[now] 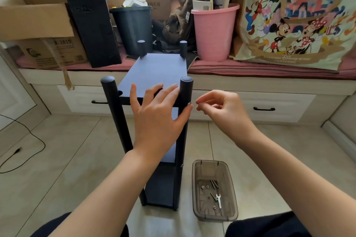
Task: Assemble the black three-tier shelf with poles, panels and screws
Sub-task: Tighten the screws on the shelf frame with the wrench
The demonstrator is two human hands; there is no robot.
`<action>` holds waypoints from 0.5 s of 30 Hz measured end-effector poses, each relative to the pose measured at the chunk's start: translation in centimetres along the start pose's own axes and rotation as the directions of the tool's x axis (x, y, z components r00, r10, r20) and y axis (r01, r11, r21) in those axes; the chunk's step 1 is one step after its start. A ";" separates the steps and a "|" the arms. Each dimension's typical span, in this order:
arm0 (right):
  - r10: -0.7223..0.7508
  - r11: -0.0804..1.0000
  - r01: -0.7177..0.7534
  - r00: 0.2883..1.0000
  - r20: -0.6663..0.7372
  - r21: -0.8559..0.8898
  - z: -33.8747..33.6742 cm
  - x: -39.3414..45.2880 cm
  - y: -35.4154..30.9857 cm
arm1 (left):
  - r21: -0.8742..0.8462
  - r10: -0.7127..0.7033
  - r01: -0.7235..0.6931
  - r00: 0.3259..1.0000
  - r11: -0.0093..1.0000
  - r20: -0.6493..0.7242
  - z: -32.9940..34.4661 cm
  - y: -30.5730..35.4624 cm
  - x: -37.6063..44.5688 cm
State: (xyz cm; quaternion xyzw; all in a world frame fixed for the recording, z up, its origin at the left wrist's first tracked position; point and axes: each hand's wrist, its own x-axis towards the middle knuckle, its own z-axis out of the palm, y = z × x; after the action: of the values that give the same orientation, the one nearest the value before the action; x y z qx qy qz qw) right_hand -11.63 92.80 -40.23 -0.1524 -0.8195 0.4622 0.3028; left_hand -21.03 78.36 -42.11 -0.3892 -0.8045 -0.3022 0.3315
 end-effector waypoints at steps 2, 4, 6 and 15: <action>0.050 0.998 -0.049 0.998 0.022 -0.040 -0.1 -0.2 1.4 | -0.022 -0.018 0.018 1.000 1.000 0.004 -0.1 0.2 0.0; 0.133 0.987 -0.125 0.989 0.072 -0.099 0.1 -0.6 3.2 | -0.036 -0.024 0.025 1.000 0.999 0.006 -0.2 0.2 0.0; 0.229 0.965 -0.210 0.967 0.115 -0.157 0.3 -1.0 5.3 | -0.041 -0.026 0.026 1.000 0.999 0.005 -0.2 0.3 0.0; 0.694 0.700 -0.535 0.666 0.273 -0.474 2.7 -1.6 17.0 | -0.045 -0.005 0.004 0.999 0.999 -0.039 0.3 0.1 -0.3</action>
State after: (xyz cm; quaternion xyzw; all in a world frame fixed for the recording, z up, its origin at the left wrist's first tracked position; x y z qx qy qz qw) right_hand -12.61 99.14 -56.33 -0.3697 -0.8310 0.4041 -0.0968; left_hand -20.86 78.52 -42.44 -0.3889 -0.7918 -0.3285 0.3375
